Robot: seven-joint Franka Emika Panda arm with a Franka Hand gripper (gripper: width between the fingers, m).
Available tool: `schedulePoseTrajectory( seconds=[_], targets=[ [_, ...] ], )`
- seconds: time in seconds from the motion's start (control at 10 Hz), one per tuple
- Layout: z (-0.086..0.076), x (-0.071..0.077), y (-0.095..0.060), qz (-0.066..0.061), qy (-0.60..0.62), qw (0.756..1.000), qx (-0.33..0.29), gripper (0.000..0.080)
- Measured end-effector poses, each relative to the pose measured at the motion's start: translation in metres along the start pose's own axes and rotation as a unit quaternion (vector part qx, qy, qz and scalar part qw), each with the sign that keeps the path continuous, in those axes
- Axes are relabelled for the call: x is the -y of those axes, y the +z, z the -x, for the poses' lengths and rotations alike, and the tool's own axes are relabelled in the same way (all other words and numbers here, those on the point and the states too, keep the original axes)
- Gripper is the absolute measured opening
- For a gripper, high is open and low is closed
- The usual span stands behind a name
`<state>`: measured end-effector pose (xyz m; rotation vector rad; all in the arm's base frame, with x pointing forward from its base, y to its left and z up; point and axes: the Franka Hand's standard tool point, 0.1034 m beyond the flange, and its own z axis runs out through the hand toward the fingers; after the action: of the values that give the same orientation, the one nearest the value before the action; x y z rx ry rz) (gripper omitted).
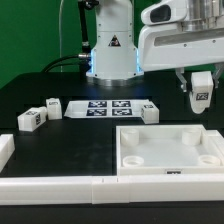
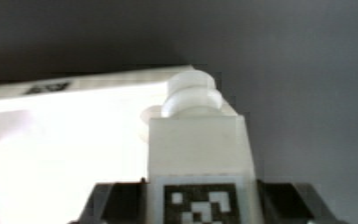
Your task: Assemble one leg
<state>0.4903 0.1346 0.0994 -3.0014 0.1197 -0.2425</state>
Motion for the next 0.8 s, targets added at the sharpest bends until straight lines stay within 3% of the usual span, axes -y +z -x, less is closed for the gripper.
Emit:
schedulePoseTrajectory(
  seconds=[0.3,0.4,0.6,0.8],
  targets=[
    [-0.018,0.012,0.004,-0.02,-0.034,0.989,-0.146,0.0288],
    [-0.022,0.008,0.008,-0.012,-0.052,0.99,-0.127,0.0288],
    [-0.05,0.005,-0.002,-0.009,-0.073,0.988,-0.139,0.0289],
    [-0.056,0.0,-0.001,-0.006,-0.081,0.987,-0.142,0.0289]
  ],
)
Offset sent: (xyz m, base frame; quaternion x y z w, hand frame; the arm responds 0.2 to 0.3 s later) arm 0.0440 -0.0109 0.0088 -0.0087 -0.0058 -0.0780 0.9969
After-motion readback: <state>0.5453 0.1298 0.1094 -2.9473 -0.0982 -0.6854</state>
